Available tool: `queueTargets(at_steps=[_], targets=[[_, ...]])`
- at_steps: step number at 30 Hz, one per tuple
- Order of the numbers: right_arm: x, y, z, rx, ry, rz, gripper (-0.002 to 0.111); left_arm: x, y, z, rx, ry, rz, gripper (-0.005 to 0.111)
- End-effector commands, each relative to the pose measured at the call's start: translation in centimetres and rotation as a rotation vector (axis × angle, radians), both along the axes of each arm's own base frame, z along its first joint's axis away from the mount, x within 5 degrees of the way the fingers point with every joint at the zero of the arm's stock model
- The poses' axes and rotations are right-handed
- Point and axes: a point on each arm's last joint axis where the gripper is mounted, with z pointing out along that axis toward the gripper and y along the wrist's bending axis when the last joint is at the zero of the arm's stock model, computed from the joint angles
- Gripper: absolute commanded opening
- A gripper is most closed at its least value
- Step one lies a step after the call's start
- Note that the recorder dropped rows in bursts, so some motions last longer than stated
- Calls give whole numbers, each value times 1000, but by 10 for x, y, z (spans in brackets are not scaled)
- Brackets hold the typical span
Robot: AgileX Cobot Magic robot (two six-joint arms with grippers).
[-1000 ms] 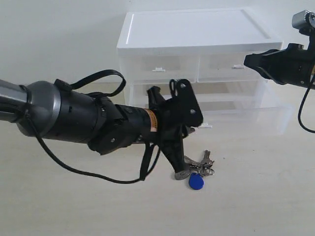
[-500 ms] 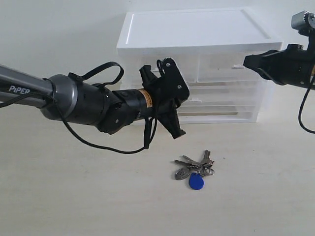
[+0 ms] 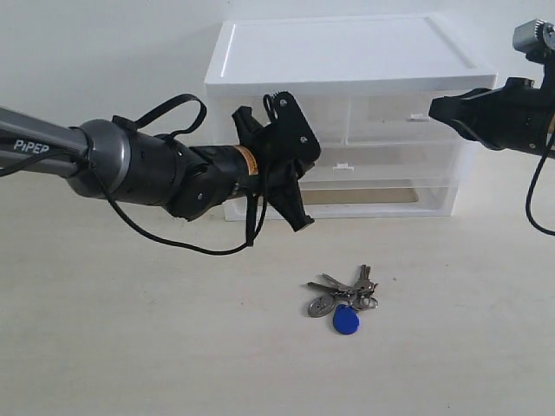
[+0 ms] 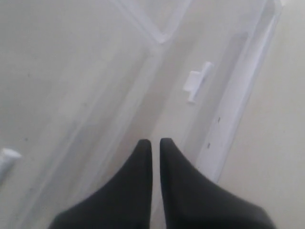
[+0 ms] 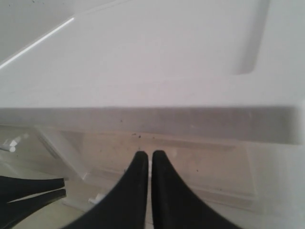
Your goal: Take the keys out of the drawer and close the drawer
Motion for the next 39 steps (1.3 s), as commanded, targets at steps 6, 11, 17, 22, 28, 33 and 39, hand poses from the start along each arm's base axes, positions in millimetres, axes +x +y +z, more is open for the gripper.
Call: queueTargets(at_steps=[6,11,17,22,28,33,39], targets=[[1,-1,3,-7,-12,-3,0,-43,-5,26,64,129,-7,4],[1,-1,3,-7,-12,-3,0,-93,-9,41,130,218,-61,4],[0,-1,2,-9,-3,7,0,-121,-26,25,131,382,-47,4],[0,-1,1,-13,4,10,0,-134,-39,-12,222,470,-74,4],[0,-1,1,-9,3,7,0,-130,-47,-21,254,549,-50,4],[0,-1,2,-8,-1,2,0,-135,-53,-28,253,604,-116,4],[0,-1,2,-10,-2,2,0,-141,-59,-28,205,645,-209,4]])
